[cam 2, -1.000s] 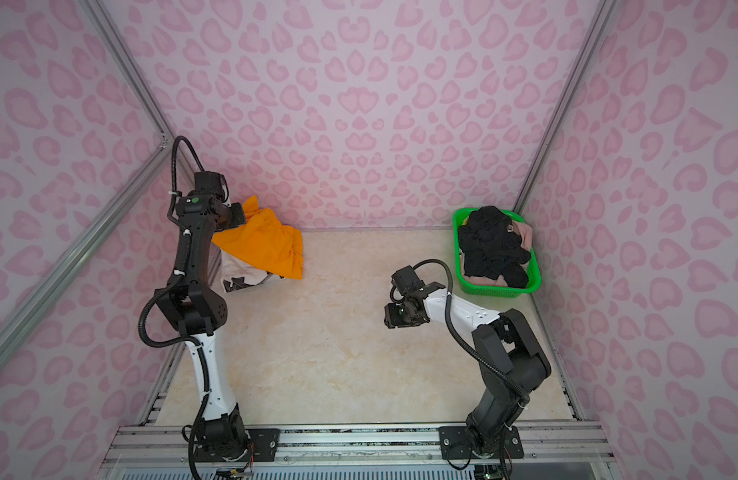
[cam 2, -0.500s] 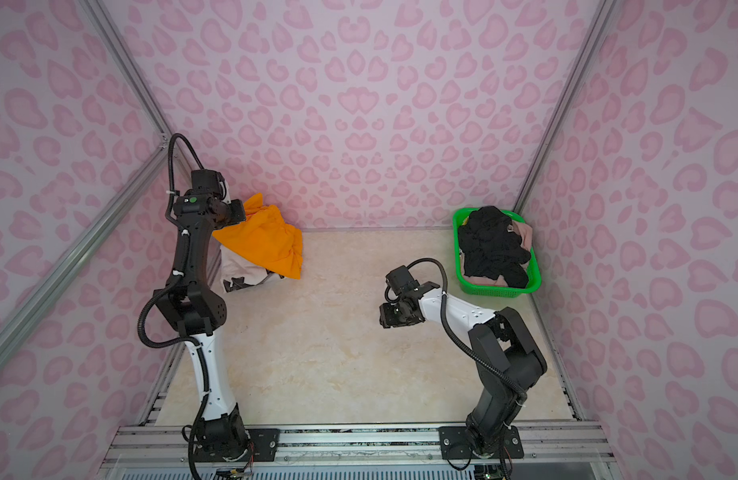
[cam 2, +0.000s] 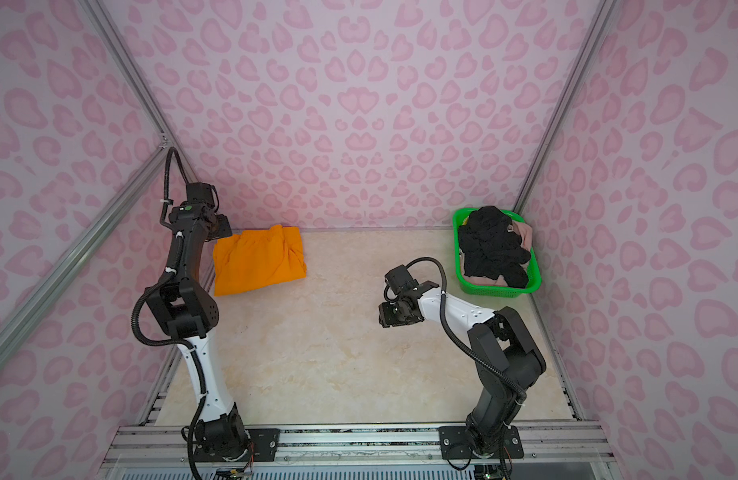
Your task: Fold and stack the mixed laundry pile
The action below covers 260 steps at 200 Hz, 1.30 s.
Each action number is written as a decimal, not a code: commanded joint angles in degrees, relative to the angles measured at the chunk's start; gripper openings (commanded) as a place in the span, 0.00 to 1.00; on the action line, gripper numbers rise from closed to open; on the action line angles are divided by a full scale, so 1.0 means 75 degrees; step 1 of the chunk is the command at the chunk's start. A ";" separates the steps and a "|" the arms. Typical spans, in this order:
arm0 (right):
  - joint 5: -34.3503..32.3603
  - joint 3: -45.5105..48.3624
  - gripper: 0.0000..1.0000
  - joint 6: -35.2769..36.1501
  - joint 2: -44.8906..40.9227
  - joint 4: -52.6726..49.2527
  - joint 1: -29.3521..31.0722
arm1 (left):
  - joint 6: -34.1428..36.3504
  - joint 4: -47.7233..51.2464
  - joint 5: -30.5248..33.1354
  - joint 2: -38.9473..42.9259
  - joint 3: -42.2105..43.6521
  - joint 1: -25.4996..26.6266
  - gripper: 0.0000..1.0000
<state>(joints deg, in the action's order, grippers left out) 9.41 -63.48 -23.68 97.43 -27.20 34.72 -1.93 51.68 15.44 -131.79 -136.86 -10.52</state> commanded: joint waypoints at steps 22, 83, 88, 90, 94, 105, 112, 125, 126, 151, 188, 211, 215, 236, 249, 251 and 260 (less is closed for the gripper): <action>-0.0263 -0.0039 0.56 0.0236 -0.0108 -0.0261 0.0003 | -0.0323 -0.0182 0.0314 0.0514 -0.0153 0.0020 0.79; -0.0589 -0.0382 0.56 0.0723 -0.0522 -0.0551 -0.0140 | -0.0187 -0.0314 -0.1777 0.2669 0.1745 0.0477 0.86; -0.0629 -0.0410 0.56 0.0794 -0.0591 -0.0604 -0.0168 | -0.0187 -0.0449 -0.1915 0.2933 0.2116 0.0546 0.86; -0.0647 -0.0422 0.56 0.0821 -0.0615 -0.0633 -0.0177 | -0.0187 -0.0531 -0.1979 0.2999 0.2308 0.0583 0.86; -0.0691 -0.0430 0.56 0.0875 -0.0676 -0.0668 -0.0199 | -0.0187 -0.0676 -0.2072 0.3230 0.2649 0.0638 0.86; -0.0761 -0.0445 0.56 0.1028 -0.0864 -0.0758 -0.0260 | -0.0240 -0.1091 -0.2232 0.3850 0.3592 0.0790 0.86; -0.0784 -0.0419 0.57 0.1138 -0.0997 -0.0789 -0.0309 | -0.0327 -0.1377 -0.2371 0.4250 0.4201 0.0865 0.86; -0.0838 -0.0371 0.57 0.1353 -0.1262 -0.0843 -0.0424 | -0.0580 -0.1918 -0.2725 0.4923 0.5274 0.0981 0.86; -0.0847 -0.0365 0.57 0.1365 -0.1285 -0.0846 -0.0435 | -0.0600 -0.1961 -0.2738 0.5001 0.5362 0.0993 0.86; -0.1023 -0.0390 0.58 0.1693 -0.1730 -0.1096 -0.0855 | -0.0963 -0.2744 -0.2909 0.6219 0.7255 0.1418 0.86; -0.1715 -0.0615 0.60 0.1763 -0.2102 -0.1372 -0.1905 | -0.1287 -0.2922 -0.2731 0.7335 0.8955 0.2048 0.86; -0.1694 -0.0871 0.63 0.1641 -0.1981 -0.1379 -0.2811 | -0.1498 -0.2881 -0.2680 0.7813 0.9685 0.2488 0.85; -0.1672 -0.0951 0.63 0.1635 -0.1907 -0.1407 -0.2961 | -0.1553 -0.2911 -0.2678 0.7903 0.9822 0.2573 0.85; -0.1572 -0.1436 0.64 0.1623 -0.1539 -0.1616 -0.3556 | -0.1793 -0.2968 -0.2630 0.8264 1.0479 0.3001 0.85; -0.1355 -0.1832 0.64 0.1775 -0.1321 -0.1961 -0.3754 | -0.1962 -0.3093 -0.2538 0.8493 1.0932 0.3258 0.85; -0.1341 -0.1879 0.64 0.1790 -0.1296 -0.2003 -0.3775 | -0.2002 -0.3135 -0.2510 0.8537 1.0996 0.3308 0.85; -0.1274 -0.1980 0.64 0.1886 -0.1237 -0.2091 -0.3797 | -0.2126 -0.3350 -0.2356 0.8724 1.1385 0.3489 0.84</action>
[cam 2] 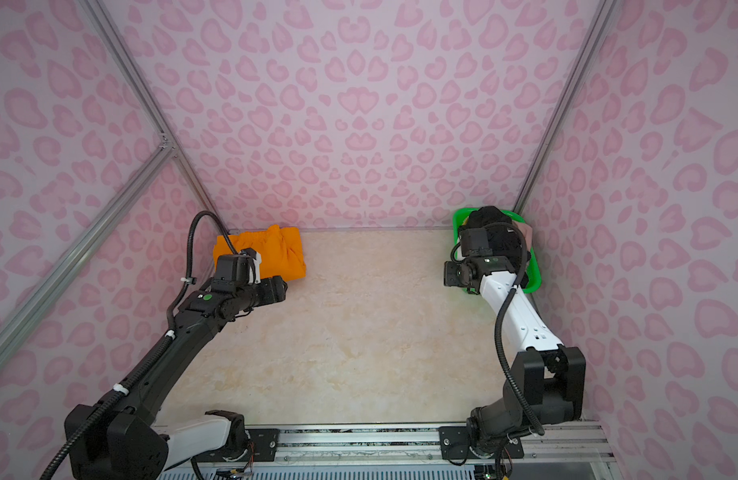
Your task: Fold and stack the mixed laundry pile
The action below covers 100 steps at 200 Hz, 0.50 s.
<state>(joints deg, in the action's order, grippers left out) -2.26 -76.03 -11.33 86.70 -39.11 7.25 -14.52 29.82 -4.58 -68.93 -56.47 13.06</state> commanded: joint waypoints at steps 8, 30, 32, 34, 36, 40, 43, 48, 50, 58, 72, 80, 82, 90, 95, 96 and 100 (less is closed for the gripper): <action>0.0357 -0.0240 0.64 0.0349 0.0156 -0.0424 -0.0126 | -0.0561 -0.0711 0.0496 0.0517 0.1031 0.0511 0.84; 0.0600 0.0512 0.64 0.0518 -0.0292 0.0359 -0.0135 | -0.0755 -0.1421 0.1146 0.0968 0.1854 0.0684 0.85; 0.0584 0.0615 0.64 0.0530 -0.0337 0.0480 -0.0134 | -0.0758 -0.1477 0.1257 0.1006 0.1918 0.0684 0.85; 0.0574 0.0717 0.64 0.0554 -0.0381 0.0598 -0.0134 | -0.0753 -0.1538 0.1343 0.1030 0.1992 0.0685 0.85; 0.0551 0.0798 0.64 0.0575 -0.0430 0.0709 -0.0134 | -0.0743 -0.1606 0.1488 0.1056 0.2052 0.0685 0.86; 0.0485 0.0990 0.64 0.0601 -0.0532 0.0932 -0.0134 | -0.0726 -0.1756 0.1791 0.1093 0.2186 0.0685 0.87; 0.0434 0.1126 0.64 0.0624 -0.0611 0.1094 -0.0134 | -0.0698 -0.1861 0.2011 0.1113 0.2278 0.0690 0.88; 0.0324 0.1344 0.65 0.0649 -0.0721 0.1342 -0.0134 | -0.0633 -0.2041 0.2371 0.1132 0.2426 0.0691 0.90; 0.0293 0.1432 0.65 0.0645 -0.0778 0.1443 -0.0134 | -0.0599 -0.2113 0.2510 0.1123 0.2465 0.0686 0.90; 0.0125 0.1811 0.65 0.0613 -0.0983 0.1897 -0.0151 | -0.0368 -0.2429 0.2959 0.1071 0.2648 0.0673 0.91; 0.0013 0.2604 0.65 0.0597 -0.1270 0.2949 -0.0198 | 0.0037 -0.3205 0.3550 0.0928 0.3014 0.0667 0.93; -0.0023 0.3073 0.65 0.0620 -0.1368 0.3590 -0.0238 | 0.0318 -0.3809 0.3708 0.0806 0.3202 0.0652 0.95; -0.0026 0.3197 0.65 0.0623 -0.1380 0.3760 -0.0254 | 0.0375 -0.3958 0.3758 0.0757 0.3239 0.0644 0.96; -0.0014 0.3614 0.66 0.0686 -0.1409 0.4357 -0.0306 | 0.0522 -0.4206 0.3947 0.0600 0.3187 0.0606 0.96; -0.0029 0.3850 0.66 0.0731 -0.1417 0.4683 -0.0323 | 0.0661 -0.4487 0.4032 0.0482 0.3181 0.0585 0.97; -0.0033 0.3894 0.66 0.0746 -0.1414 0.4744 -0.0322 | 0.0695 -0.4548 0.4044 0.0471 0.3187 0.0576 0.97; -0.0071 0.4072 0.66 0.0780 -0.1405 0.5009 -0.0332 | 0.0796 -0.4695 0.4082 0.0356 0.3163 0.0542 0.97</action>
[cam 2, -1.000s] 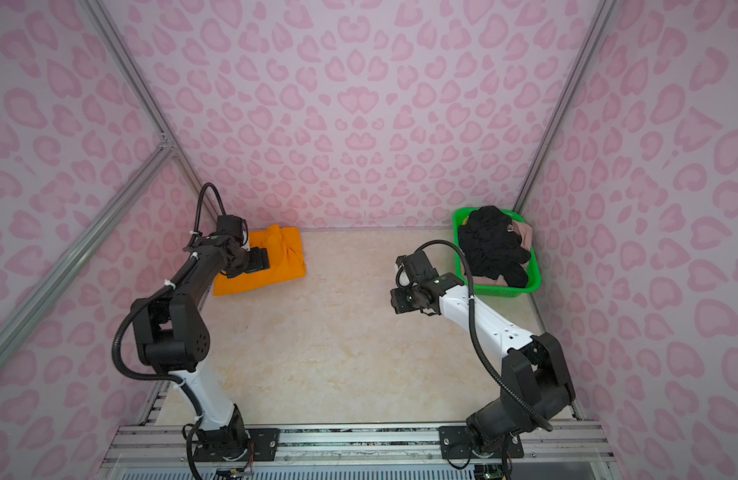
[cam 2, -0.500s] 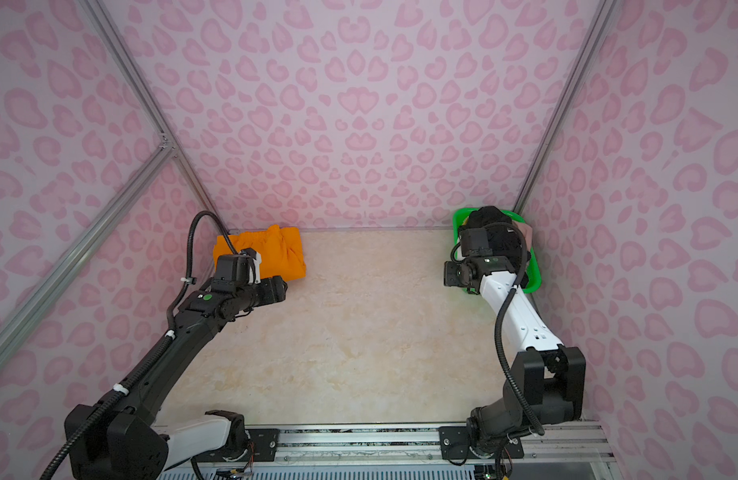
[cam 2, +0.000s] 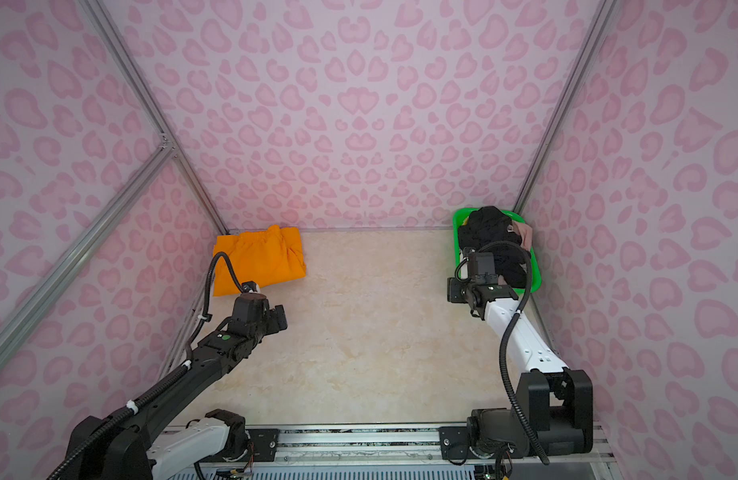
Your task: Fold and stack the mixed laundry pile
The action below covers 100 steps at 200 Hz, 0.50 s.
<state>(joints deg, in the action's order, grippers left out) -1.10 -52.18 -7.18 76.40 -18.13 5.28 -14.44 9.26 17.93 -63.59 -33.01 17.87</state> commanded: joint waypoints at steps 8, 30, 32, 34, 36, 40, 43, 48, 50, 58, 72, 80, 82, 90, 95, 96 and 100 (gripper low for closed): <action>-0.0300 0.1277 0.67 0.0316 0.0012 0.2805 -0.0088 | 0.0968 -0.2315 0.1102 -0.0599 0.0055 -0.0185 0.98; -0.0491 0.2165 0.67 0.0574 0.0282 0.4490 -0.0179 | 0.1280 -0.3373 0.1023 -0.1431 0.0148 -0.0530 0.99; -0.0508 0.2226 0.68 0.0580 0.0303 0.4602 -0.0192 | 0.1280 -0.3457 0.0973 -0.1513 0.0154 -0.0577 0.99; -0.0517 0.2294 0.68 0.0582 0.0334 0.4730 -0.0204 | 0.1266 -0.3539 0.0920 -0.1586 0.0161 -0.0630 0.99; -0.0520 0.2355 0.68 0.0582 0.0354 0.4853 -0.0218 | 0.1253 -0.3621 0.0889 -0.1657 0.0172 -0.0670 0.99; -0.0521 0.2474 0.68 0.0582 0.0407 0.5099 -0.0250 | 0.1230 -0.3770 0.0784 -0.1792 0.0207 -0.0749 0.99; -0.0511 0.2568 0.68 0.0582 0.0433 0.5256 -0.0282 | 0.1223 -0.3917 0.0717 -0.1885 0.0226 -0.0825 1.00; -0.0459 0.2714 0.68 0.0593 0.0487 0.5607 -0.0329 | 0.1217 -0.4161 0.0598 -0.2029 0.0277 -0.0914 1.00; -0.0435 0.2791 0.68 0.0594 0.0497 0.5746 -0.0346 | 0.1220 -0.4257 0.0550 -0.2079 0.0309 -0.0955 1.00; -0.0354 0.3083 0.69 0.0557 0.0583 0.6304 -0.0434 | 0.1233 -0.4700 0.0375 -0.2243 0.0406 -0.1076 0.99; -0.0281 0.3502 0.73 0.0477 0.0740 0.7333 -0.0556 | 0.1319 -0.5277 0.0069 -0.2477 0.0462 -0.1296 1.00; -0.0193 0.3533 0.73 0.0370 0.0690 0.7356 -0.0644 | 0.1445 -0.5166 -0.0005 -0.2553 0.0373 -0.1375 1.00; -0.0175 0.3544 0.74 0.0371 0.0689 0.7381 -0.0659 | 0.1486 -0.5217 -0.0031 -0.2582 0.0383 -0.1392 1.00; -0.0184 0.3598 0.76 0.0359 0.0724 0.7544 -0.0702 | 0.1661 -0.5418 -0.0117 -0.2651 0.0402 -0.1450 1.00; -0.0165 0.3634 0.77 0.0305 0.0807 0.7683 -0.0724 | 0.1742 -0.5559 -0.0224 -0.2685 0.0422 -0.1507 1.00; -0.0156 0.3638 0.77 0.0297 0.0824 0.7711 -0.0731 | 0.1751 -0.5600 -0.0247 -0.2699 0.0426 -0.1523 1.00; -0.0127 0.3654 0.77 0.0284 0.0920 0.7828 -0.0747 | 0.1765 -0.5692 -0.0326 -0.2733 0.0441 -0.1596 1.00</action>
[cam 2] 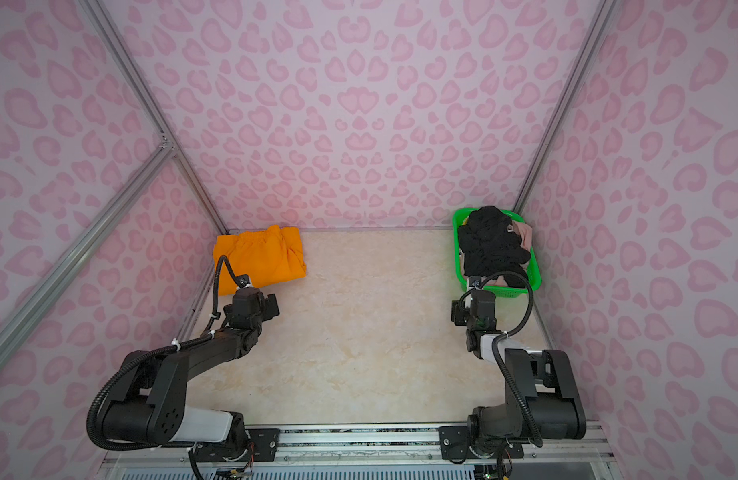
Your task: Fold and stack the mixed laundry pile
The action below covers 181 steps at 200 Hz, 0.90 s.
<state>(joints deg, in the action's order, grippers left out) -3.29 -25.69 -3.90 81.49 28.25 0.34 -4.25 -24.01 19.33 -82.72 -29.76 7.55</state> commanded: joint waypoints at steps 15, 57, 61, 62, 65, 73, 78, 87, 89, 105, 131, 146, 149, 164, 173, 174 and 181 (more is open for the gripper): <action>0.0425 0.0270 0.78 -0.0006 0.0442 0.2255 -0.0086 | 0.0212 -0.1775 -0.0812 -0.0437 0.0172 -0.0548 1.00; 0.1005 0.0712 0.78 0.0424 0.0736 0.3349 0.0005 | -0.0262 -0.3237 -0.1535 -0.0798 0.0814 -0.1116 0.98; 0.1016 0.0793 0.78 0.0499 0.0854 0.3510 0.0052 | -0.0236 -0.3277 -0.1598 -0.0847 0.0792 -0.1126 0.98; 0.1026 0.0809 0.78 0.0515 0.0889 0.3534 0.0068 | -0.0233 -0.3302 -0.1625 -0.0874 0.0780 -0.1131 0.98; 0.0995 0.0844 0.79 0.0546 0.1004 0.3758 0.0104 | -0.0214 -0.3338 -0.1657 -0.0931 0.0766 -0.1141 0.98; 0.0799 0.0910 0.79 0.0442 0.1264 0.4343 0.0142 | -0.0200 -0.3095 -0.1681 -0.0885 0.0687 -0.1142 0.98; 0.0810 0.0843 0.79 0.0470 0.1118 0.3942 0.0105 | -0.0199 -0.3074 -0.1705 -0.0865 0.0691 -0.1145 0.98; 0.0770 0.0571 0.79 0.0469 0.0941 0.3140 0.0107 | -0.0217 -0.3208 -0.1694 -0.0956 0.0678 -0.1139 0.98; 0.0747 0.0529 0.79 0.0481 0.0919 0.3017 0.0125 | -0.0218 -0.3159 -0.1692 -0.0959 0.0658 -0.1140 0.98; 0.0345 0.0464 0.85 0.0588 0.1062 0.3073 0.0330 | -0.0223 -0.3071 -0.1696 -0.0938 0.0639 -0.1156 0.98; 0.0146 0.0468 1.00 0.0626 0.1081 0.3125 0.0423 | -0.0198 -0.3102 -0.1688 -0.0912 0.0669 -0.1152 0.98; 0.0122 0.0503 1.00 0.0642 0.1087 0.3247 0.0432 | -0.0171 -0.3126 -0.1669 -0.0889 0.0704 -0.1138 0.98; 0.0122 0.0497 1.00 0.0644 0.1071 0.3213 0.0435 | -0.0171 -0.3136 -0.1660 -0.0883 0.0699 -0.1135 0.98; 0.0141 0.0554 1.00 0.0675 0.1095 0.3347 0.0467 | -0.0160 -0.3144 -0.1652 -0.0871 0.0698 -0.1124 0.98; 0.0276 0.0534 1.00 0.0730 0.1098 0.3320 0.0470 | -0.0157 -0.3145 -0.1639 -0.0883 0.0702 -0.1118 0.98; 0.0293 0.0527 1.00 0.0737 0.1110 0.3322 0.0465 | -0.0158 -0.3148 -0.1639 -0.0886 0.0700 -0.1121 0.98; 0.0349 0.0437 1.00 0.0764 0.1129 0.3166 0.0476 | -0.0159 -0.3143 -0.1637 -0.0889 0.0710 -0.1124 0.98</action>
<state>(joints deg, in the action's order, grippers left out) -1.43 -21.85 0.71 89.60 51.35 3.75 -5.52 -44.88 6.98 -89.43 -24.49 -0.89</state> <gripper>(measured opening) 0.999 0.977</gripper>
